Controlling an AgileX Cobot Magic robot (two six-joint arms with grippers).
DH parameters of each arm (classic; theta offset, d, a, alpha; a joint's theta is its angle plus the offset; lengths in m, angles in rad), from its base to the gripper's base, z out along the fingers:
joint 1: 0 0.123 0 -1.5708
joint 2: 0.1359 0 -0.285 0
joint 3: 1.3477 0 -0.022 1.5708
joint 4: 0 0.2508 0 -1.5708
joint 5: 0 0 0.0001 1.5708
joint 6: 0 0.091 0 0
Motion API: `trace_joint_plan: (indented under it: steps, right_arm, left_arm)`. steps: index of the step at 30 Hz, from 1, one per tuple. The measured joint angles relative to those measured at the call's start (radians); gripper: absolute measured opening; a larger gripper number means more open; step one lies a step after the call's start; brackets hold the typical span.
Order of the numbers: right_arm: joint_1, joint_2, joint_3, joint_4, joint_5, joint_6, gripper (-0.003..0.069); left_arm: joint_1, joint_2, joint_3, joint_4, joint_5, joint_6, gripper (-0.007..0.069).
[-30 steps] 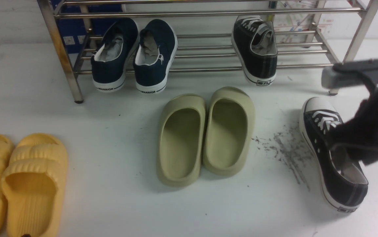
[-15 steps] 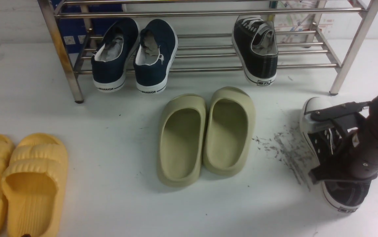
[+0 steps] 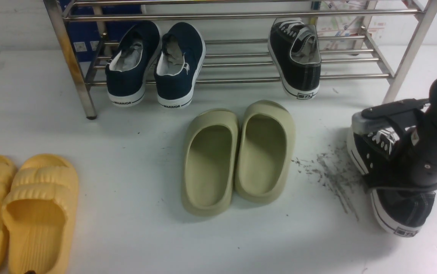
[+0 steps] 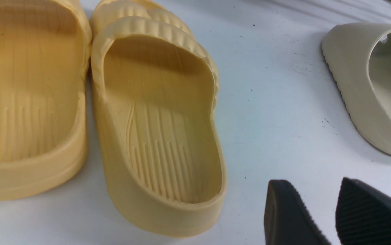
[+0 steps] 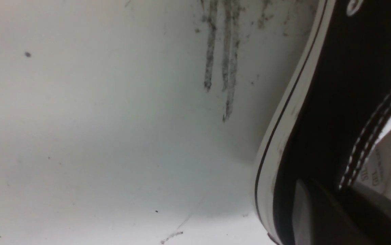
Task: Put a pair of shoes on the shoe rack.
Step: Use the right arm to grab the shoe closest to it
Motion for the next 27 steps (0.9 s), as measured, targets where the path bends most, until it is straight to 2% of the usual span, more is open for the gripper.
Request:
trace_joint_plan:
  steps: [4,6,10,12,15,18,21,23,24,25,27]
  right_arm:
    - [0.000,-0.004,-0.015,-0.002,0.012,0.000,0.0225]
    - [0.000,-0.002,-0.016,-0.001,0.027,0.000,0.0324]
    - [0.000,0.019,-0.016,-0.001,0.036,-0.001,0.0468]
    - [0.000,0.035,-0.012,0.000,0.037,-0.001,0.0514]
    - [0.000,0.069,0.009,0.019,0.034,-0.001,0.0540]
    - [0.000,0.106,0.032,0.050,0.026,-0.004,0.0527]
    - [0.000,0.141,0.044,0.058,0.005,-0.024,0.0478]
    - [0.000,0.159,0.045,0.058,-0.013,-0.029,0.0396]
    - [0.000,0.160,0.045,0.046,-0.014,-0.031,0.0333]
    - [0.000,0.160,0.045,0.045,-0.016,-0.031,0.0321]
    - [0.000,0.160,0.035,0.041,-0.010,-0.033,0.0144]
  left_arm:
    - [0.000,0.000,0.000,0.000,0.000,0.000,0.0238]
    - [0.000,0.000,0.000,0.000,0.000,0.000,0.0238]
    - [0.000,0.000,0.000,0.000,0.000,0.000,0.0238]
    - [0.000,0.000,0.000,0.000,0.000,0.000,0.0238]
    - [0.000,0.000,0.000,0.001,0.000,0.000,0.0238]
    - [0.000,0.000,0.000,0.001,0.000,0.000,0.0238]
    - [0.000,0.000,0.000,0.001,0.000,0.000,0.0238]
    - [0.000,0.000,0.000,0.001,0.000,0.000,0.0238]
    - [0.000,0.000,0.000,0.001,0.000,0.000,0.0238]
    - [0.000,0.000,0.000,0.001,0.000,0.000,0.0238]
    - [0.000,0.000,0.000,0.001,0.000,0.000,0.0238]
